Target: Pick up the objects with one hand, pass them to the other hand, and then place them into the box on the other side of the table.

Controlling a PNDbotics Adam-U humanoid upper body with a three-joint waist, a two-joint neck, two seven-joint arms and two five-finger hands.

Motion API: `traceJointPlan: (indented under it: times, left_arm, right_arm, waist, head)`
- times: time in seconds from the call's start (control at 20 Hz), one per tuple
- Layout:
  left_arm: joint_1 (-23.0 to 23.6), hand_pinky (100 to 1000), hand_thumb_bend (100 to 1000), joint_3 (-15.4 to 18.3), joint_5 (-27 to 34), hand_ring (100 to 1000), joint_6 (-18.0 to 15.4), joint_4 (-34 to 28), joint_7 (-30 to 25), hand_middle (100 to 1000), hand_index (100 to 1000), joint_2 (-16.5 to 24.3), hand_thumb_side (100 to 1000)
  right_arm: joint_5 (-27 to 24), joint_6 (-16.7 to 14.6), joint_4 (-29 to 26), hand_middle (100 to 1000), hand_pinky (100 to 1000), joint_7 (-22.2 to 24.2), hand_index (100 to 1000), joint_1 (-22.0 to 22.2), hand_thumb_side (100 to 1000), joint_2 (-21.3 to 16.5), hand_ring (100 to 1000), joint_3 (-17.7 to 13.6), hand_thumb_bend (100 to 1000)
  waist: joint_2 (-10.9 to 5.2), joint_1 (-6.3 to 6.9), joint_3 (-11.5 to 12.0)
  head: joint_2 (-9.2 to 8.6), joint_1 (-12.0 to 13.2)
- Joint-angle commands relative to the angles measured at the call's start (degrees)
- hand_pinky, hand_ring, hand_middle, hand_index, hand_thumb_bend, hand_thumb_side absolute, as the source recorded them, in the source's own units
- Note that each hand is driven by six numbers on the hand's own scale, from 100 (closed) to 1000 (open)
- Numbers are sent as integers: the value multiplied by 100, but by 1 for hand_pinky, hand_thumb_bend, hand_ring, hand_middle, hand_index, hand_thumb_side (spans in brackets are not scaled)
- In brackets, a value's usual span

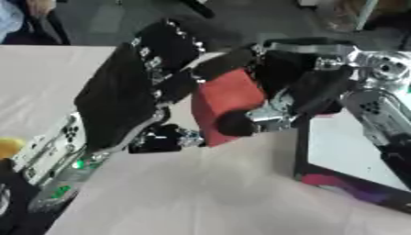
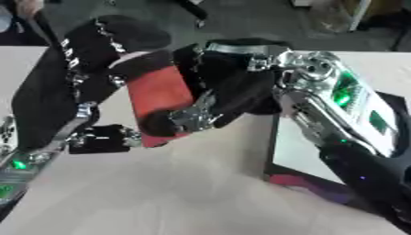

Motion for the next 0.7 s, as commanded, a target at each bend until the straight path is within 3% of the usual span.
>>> traceJointPlan:
  times: [0.05,0.45,0.5,0.55,0.65,0.7]
  left_arm:
    - [-38,791,1000,83,-47,806,39,-80,50,783,893,157,100]
    - [184,772,1000,172,-43,788,95,-78,212,764,868,423,100]
    - [227,771,1000,197,-35,786,112,-72,240,760,863,477,100]
    - [271,769,997,224,-26,785,129,-62,267,760,862,532,100]
    - [371,766,982,281,10,780,172,-27,336,755,858,644,100]
    - [426,763,976,307,23,777,189,-3,368,752,853,702,100]
  right_arm:
    - [-27,16,-85,447,857,-66,541,-56,100,-156,756,-113,450]
    - [-36,-143,-85,449,859,-298,543,228,100,-391,757,-363,458]
    - [-17,-186,-85,453,859,-362,543,302,116,-450,757,-427,357]
    - [-2,-235,-85,449,859,-432,544,386,100,-507,757,-496,460]
    - [62,-354,-85,450,859,-591,544,563,100,-627,758,-653,464]
    - [119,-400,-85,453,859,-689,545,660,100,-689,758,-732,406]
  waist:
    - [-65,-59,-6]
    - [-66,-59,-40]
    - [-65,-57,-43]
    - [-63,-53,-45]
    - [-58,-46,-52]
    - [-54,-41,-56]
  head:
    - [-1,-7]
    - [0,-9]
    - [4,4]
    - [2,14]
    - [-11,35]
    - [-8,41]
